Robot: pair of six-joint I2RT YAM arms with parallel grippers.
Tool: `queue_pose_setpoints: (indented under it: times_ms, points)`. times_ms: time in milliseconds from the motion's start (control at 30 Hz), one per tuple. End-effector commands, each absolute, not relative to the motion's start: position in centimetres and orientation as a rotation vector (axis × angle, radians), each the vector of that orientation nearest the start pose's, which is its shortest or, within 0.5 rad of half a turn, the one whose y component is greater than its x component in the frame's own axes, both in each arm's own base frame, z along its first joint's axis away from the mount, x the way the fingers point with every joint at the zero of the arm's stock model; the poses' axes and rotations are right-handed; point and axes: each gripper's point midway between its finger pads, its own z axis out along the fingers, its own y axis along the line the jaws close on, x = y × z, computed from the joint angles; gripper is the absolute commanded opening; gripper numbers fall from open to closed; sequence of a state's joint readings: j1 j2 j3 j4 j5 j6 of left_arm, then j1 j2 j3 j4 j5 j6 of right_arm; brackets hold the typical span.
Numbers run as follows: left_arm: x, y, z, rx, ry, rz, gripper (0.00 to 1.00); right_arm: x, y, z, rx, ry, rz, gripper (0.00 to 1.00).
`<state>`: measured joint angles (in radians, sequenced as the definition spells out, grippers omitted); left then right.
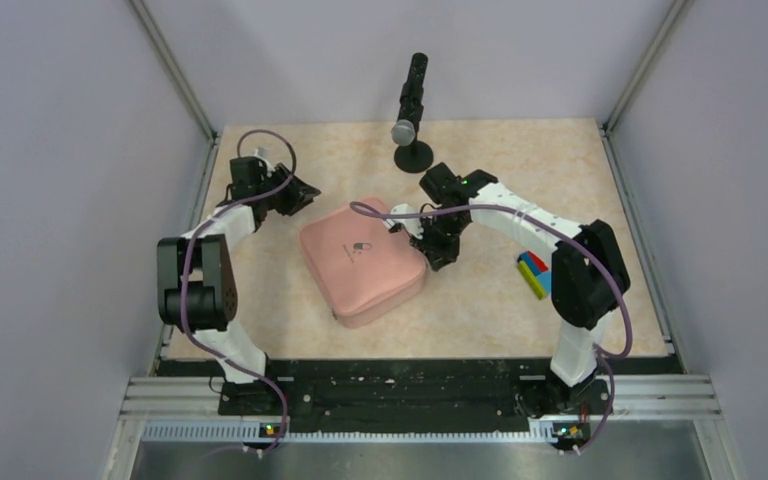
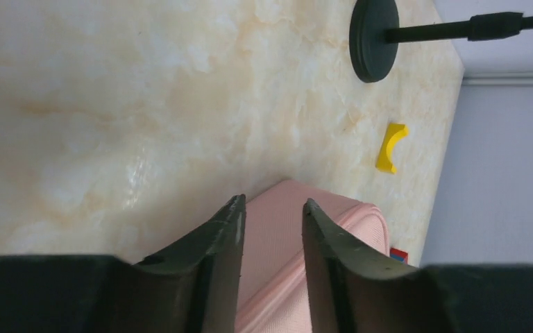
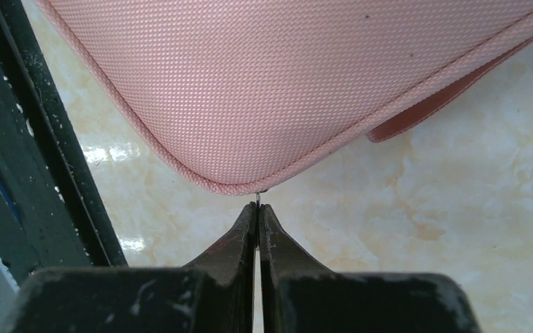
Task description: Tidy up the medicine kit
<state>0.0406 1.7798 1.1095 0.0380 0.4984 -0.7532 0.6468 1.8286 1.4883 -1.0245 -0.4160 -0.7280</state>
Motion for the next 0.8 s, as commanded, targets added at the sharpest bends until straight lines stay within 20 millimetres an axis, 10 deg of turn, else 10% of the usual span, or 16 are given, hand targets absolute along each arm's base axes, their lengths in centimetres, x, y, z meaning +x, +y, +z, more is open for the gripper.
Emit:
queue_pose_setpoints:
  times_ms: [0, 433, 767]
  points:
    - [44.2, -9.0, 15.8, -0.453, 2.093, -0.925, 0.47, 28.2, 25.5, 11.6, -1.807, 2.153, 0.523, 0.00]
    - [46.5, -14.4, 17.6, 0.131, 2.005, -1.159, 0.66, 33.9, 25.2, 11.2, -1.968, 1.894, 0.225, 0.00]
    - [40.1, -14.4, 14.3, 0.237, 2.098, -1.140, 0.65, 40.4, 27.7, 13.4, -1.722, 1.823, 0.093, 0.00]
